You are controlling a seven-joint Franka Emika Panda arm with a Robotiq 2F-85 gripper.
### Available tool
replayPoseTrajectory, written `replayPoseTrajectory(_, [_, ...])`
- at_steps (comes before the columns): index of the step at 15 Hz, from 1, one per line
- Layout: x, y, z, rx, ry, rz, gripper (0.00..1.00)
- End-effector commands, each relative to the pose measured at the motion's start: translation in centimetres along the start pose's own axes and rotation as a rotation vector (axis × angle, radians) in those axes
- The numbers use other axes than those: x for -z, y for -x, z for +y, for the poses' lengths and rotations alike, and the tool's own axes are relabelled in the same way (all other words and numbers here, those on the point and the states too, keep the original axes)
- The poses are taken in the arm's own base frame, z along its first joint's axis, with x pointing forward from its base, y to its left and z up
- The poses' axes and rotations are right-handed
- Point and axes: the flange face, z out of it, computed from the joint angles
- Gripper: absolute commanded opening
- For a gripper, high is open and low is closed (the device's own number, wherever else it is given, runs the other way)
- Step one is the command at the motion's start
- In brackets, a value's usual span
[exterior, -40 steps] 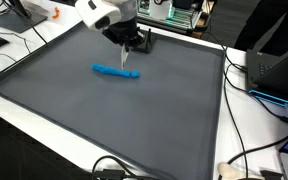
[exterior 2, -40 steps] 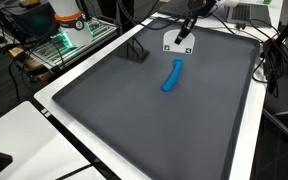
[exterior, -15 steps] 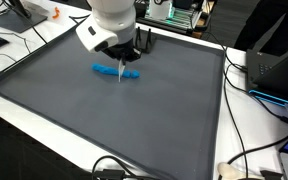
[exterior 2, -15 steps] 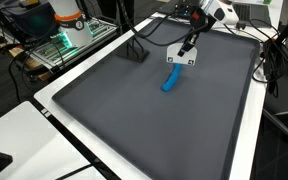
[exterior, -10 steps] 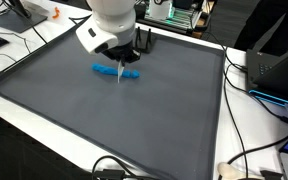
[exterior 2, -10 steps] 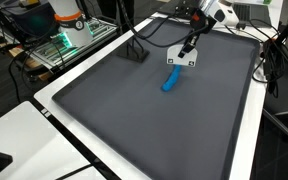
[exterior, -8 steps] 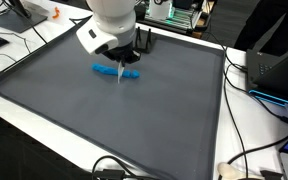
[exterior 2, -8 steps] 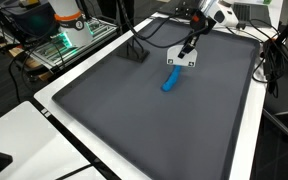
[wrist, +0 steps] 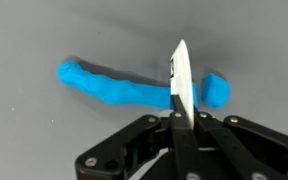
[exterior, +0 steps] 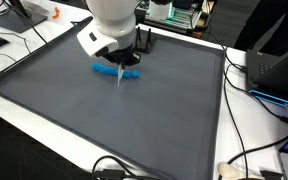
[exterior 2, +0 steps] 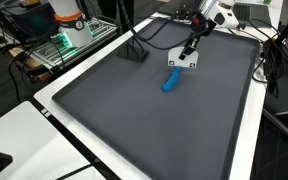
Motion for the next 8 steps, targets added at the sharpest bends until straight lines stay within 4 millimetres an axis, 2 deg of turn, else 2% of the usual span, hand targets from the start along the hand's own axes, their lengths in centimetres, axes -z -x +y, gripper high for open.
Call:
replayPoseTrajectory(1, [-1.5, -0.3, -0.2, 0.021, 0.018, -0.013, 0.01])
replayPoseTrajectory(8, [-2.7, -0.4, -0.3, 0.039, 0.017, -0.047, 0.01])
